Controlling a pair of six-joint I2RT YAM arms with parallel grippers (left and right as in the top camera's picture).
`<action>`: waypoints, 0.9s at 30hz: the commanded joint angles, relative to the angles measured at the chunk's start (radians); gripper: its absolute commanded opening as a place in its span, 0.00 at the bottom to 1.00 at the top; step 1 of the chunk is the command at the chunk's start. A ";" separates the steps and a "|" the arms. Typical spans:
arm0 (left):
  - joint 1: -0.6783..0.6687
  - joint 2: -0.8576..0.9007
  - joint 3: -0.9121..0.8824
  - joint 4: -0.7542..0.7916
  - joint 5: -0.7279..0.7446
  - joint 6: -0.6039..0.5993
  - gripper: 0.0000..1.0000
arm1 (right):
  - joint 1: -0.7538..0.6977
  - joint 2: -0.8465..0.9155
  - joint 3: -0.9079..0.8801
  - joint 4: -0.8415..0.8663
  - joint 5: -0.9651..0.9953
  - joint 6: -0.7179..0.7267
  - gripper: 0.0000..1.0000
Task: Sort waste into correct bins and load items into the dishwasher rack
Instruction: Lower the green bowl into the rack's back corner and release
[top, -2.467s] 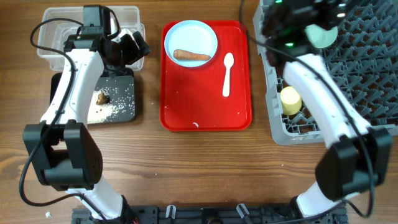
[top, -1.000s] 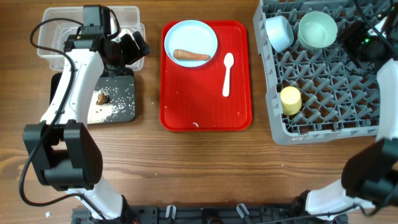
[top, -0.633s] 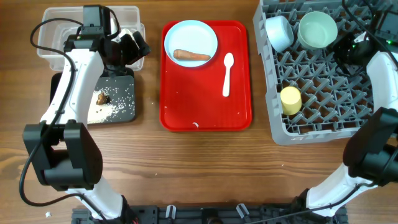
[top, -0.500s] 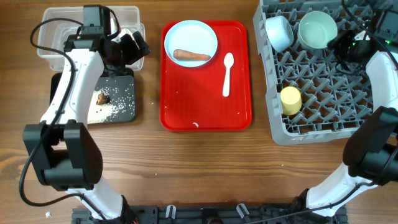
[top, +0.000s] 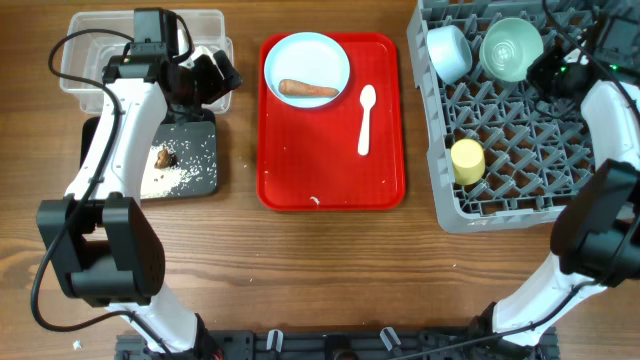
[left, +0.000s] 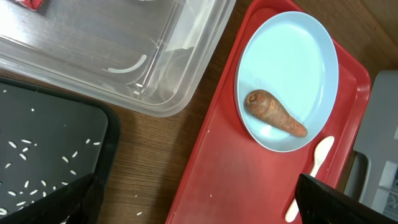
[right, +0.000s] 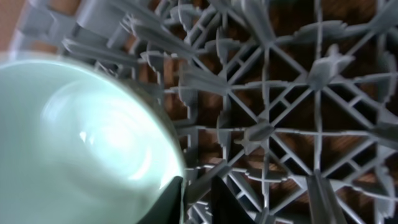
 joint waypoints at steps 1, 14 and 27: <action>0.003 -0.020 0.006 0.003 -0.006 0.001 1.00 | 0.012 0.016 -0.007 0.029 0.014 -0.005 0.14; 0.003 -0.020 0.006 0.003 -0.006 0.001 1.00 | 0.012 0.011 -0.006 0.060 0.026 -0.038 0.04; 0.003 -0.020 0.006 0.003 -0.006 0.001 1.00 | 0.054 -0.352 0.042 -0.134 0.436 -0.161 0.04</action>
